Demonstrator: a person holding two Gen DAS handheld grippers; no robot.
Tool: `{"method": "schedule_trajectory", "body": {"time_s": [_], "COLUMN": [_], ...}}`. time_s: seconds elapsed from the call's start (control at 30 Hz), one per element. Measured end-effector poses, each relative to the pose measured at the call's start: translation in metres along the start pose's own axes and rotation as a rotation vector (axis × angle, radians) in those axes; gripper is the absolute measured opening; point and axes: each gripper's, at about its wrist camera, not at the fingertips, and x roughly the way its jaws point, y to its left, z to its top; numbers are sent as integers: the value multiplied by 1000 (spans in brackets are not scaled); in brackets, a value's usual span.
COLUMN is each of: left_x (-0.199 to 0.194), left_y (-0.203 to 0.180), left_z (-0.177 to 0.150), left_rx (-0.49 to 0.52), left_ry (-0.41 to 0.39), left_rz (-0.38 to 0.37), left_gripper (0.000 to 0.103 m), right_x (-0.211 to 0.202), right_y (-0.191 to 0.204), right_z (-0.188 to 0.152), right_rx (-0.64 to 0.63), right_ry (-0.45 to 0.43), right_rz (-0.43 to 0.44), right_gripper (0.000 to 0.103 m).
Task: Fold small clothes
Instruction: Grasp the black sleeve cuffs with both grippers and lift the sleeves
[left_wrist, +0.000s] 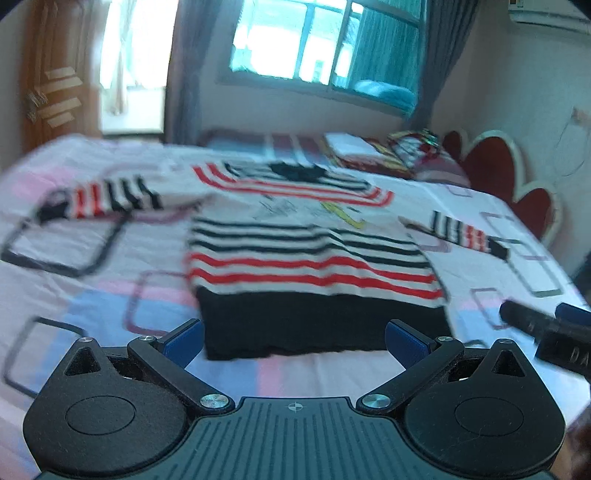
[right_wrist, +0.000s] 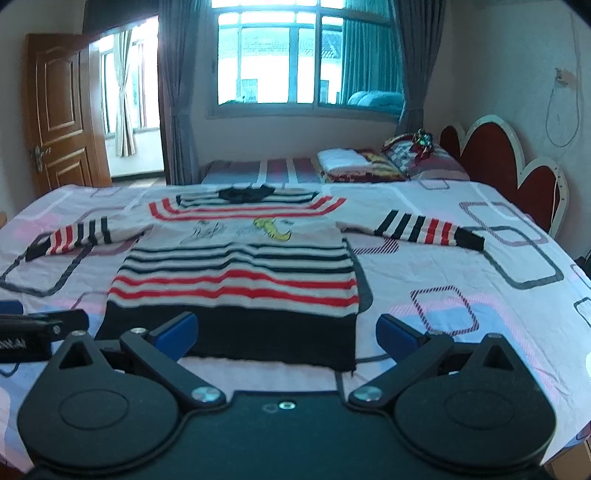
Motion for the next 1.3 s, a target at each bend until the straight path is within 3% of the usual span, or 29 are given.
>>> {"method": "schedule_trajectory", "body": {"time_s": [0.07,0.2,0.37,0.6,0.67,0.7,0.73,0.83,0.97,1.1,1.17,1.3], "left_x": [10,34,80,166,192,203,215,244,271,292,299,308], "left_y": [1,-4,-4,-2,-6,-9,-13,-25,-38,-38,-35,-30], "left_z": [6,28,66,109,116,119,121,126,130,133,135,141], "left_rx": [-5,35,11,-45,-43,-40,-31,3,30,14,-4,-29], "left_ry": [5,-39,-64,-13,22,35,47,88,119,148,161,173], "left_rz": [-40,-35,14,90,110,116,119,122,117,112,108,103], "left_gripper": [103,103,103,103,103,103,103,103,103,103,103,103], "right_x": [4,32,84,196,234,254,275,325,362,380,386,383], "right_y": [-14,-63,-144,-257,-288,-303,-318,-355,-381,-388,-386,-390], "right_z": [3,18,45,69,68,65,61,45,31,27,29,31], "right_rx": [32,173,393,589,656,692,739,857,941,921,899,932], "right_ry": [-43,-39,-39,-94,-87,-70,-40,-10,-3,-45,-55,-66], "right_rz": [-35,-48,-42,-138,-150,-155,-163,-177,-182,-180,-194,-210], "right_gripper": [102,102,101,97,86,60,46,50,61,60,59,45]}}
